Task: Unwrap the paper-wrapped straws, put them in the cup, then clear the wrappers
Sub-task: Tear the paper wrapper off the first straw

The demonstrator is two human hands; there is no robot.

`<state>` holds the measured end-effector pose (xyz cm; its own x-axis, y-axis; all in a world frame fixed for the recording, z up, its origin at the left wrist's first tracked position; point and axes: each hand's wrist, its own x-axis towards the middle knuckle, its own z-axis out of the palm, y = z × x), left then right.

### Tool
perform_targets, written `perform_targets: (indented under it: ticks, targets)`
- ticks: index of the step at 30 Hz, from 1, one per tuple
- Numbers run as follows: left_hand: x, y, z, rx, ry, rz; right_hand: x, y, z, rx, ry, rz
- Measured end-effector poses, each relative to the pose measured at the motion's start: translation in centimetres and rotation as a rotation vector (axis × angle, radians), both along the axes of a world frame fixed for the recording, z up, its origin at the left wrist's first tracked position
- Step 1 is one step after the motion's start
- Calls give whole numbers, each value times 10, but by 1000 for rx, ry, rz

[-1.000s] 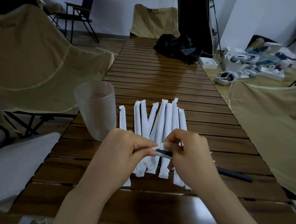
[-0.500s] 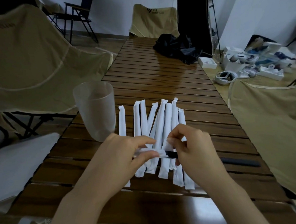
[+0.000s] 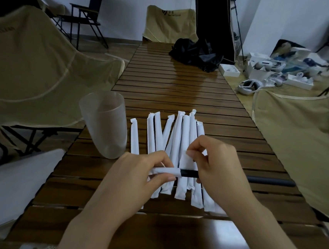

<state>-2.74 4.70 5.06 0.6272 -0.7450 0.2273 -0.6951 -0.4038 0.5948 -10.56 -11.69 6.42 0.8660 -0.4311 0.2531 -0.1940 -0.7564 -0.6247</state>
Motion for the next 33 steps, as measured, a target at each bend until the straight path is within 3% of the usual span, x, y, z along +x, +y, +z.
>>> perform_targets:
  ticks: [6, 12, 14, 16, 17, 19, 20, 25, 29, 33]
  targets:
    - [5, -6, -2, 37, 84, -23, 0, 0, 1, -63, -28, 51]
    - [12, -2, -9, -121, -110, 7, 1, 0, -1, 14, -28, 18]
    - [14, -7, -1, -91, -48, -186, 1, 0, -2, 56, -32, -9]
    - [14, -15, 2, -13, 145, -460, 0, 0, -2, 70, -30, -21]
    - [10, -12, 4, -30, 149, -345, 0, 0, -1, 75, -29, -25]
    - [4, -2, 4, -143, -26, -1, 0, 0, -1, 85, -37, -28]
    - [1, 1, 5, -156, -65, 49, 0, -1, -1, 85, -44, -28]
    - [0, 0, 4, -108, -53, 75, 1, -1, -2, 56, -66, -12]
    - [10, -1, 1, -120, -149, -91, 2, -2, -5, 74, -109, -61]
    - [15, 1, -2, -162, -120, -63, 2, -10, -5, 20, -103, -142]
